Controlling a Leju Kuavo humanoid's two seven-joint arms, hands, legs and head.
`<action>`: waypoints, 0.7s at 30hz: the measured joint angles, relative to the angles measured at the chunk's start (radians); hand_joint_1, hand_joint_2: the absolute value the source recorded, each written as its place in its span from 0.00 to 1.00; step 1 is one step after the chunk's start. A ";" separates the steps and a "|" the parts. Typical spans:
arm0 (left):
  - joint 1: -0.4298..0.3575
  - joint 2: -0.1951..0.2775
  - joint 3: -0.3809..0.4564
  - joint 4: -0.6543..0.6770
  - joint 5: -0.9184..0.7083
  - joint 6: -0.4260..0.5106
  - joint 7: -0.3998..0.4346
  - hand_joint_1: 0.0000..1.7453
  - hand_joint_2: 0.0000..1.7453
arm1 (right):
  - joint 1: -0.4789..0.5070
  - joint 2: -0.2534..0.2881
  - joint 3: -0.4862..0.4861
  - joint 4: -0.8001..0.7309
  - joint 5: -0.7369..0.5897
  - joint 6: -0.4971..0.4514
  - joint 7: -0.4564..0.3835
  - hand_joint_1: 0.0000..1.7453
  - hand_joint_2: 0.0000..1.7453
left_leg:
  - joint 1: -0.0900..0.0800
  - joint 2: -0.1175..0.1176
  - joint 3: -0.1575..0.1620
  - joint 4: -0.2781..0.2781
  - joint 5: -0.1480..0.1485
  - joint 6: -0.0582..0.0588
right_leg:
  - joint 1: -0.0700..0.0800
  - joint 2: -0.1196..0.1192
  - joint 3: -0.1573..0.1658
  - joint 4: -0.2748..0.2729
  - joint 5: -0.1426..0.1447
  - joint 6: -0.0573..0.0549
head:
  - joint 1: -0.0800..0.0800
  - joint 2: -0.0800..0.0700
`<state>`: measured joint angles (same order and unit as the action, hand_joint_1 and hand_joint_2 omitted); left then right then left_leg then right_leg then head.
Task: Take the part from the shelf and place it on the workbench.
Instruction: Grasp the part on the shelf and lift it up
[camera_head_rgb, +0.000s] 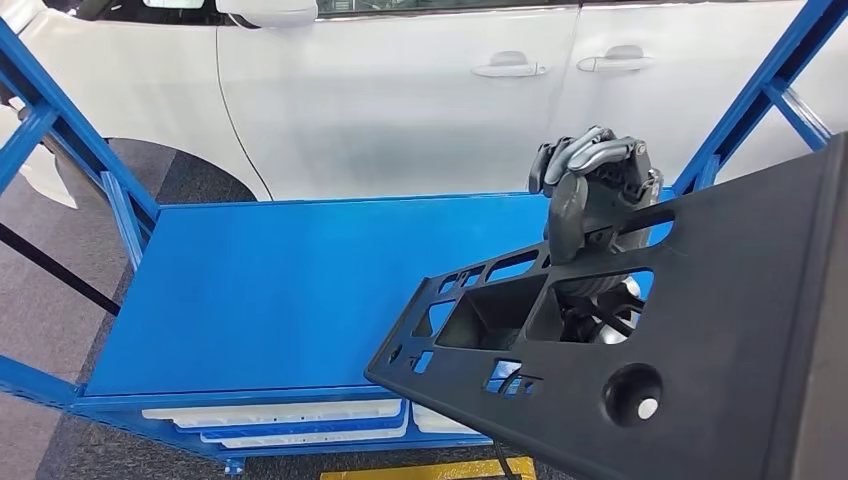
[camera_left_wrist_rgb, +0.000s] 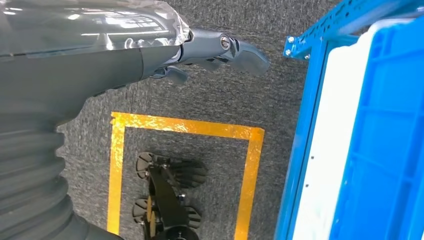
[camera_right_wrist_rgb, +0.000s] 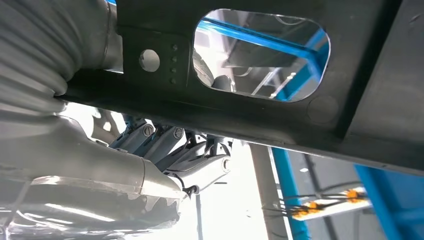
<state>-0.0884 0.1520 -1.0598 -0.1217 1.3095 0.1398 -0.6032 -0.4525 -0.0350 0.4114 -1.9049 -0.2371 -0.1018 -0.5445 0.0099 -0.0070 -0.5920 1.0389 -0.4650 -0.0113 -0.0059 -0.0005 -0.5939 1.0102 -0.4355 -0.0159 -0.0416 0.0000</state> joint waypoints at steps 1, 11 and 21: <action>-0.001 0.000 -0.001 0.000 0.000 0.001 0.000 0.00 1.00 | -0.004 0.003 -0.006 -0.005 -0.001 0.004 0.001 1.00 1.00 | 0.001 0.001 -0.015 0.040 -0.031 -0.004 | -0.002 -0.002 -0.002 -0.003 0.004 -0.005 | 0.000 0.000; -0.010 0.003 -0.007 0.000 -0.001 0.010 0.002 0.00 1.00 | -0.084 0.012 -0.061 -0.006 -0.026 0.031 0.056 1.00 1.00 | -0.001 0.000 0.067 -0.013 -0.037 0.005 | 0.004 -0.004 -0.046 0.020 0.032 0.010 | 0.000 0.000; -0.011 0.003 -0.007 0.000 0.001 0.010 -0.001 0.00 1.00 | -0.117 0.023 -0.103 0.008 -0.029 0.039 0.074 1.00 1.00 | -0.005 0.002 -0.009 -0.019 0.035 0.047 | -0.001 -0.001 -0.134 0.298 -0.145 0.049 | 0.000 0.000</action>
<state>-0.0990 0.1549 -1.0667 -0.1217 1.3108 0.1494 -0.6046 -0.5698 -0.0125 0.3083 -1.8964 -0.2659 -0.0626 -0.4701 0.0053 -0.0045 -0.6008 1.0197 -0.4295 0.0357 -0.0067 -0.0011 -0.7282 1.3078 -0.5800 0.0328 -0.0416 0.0000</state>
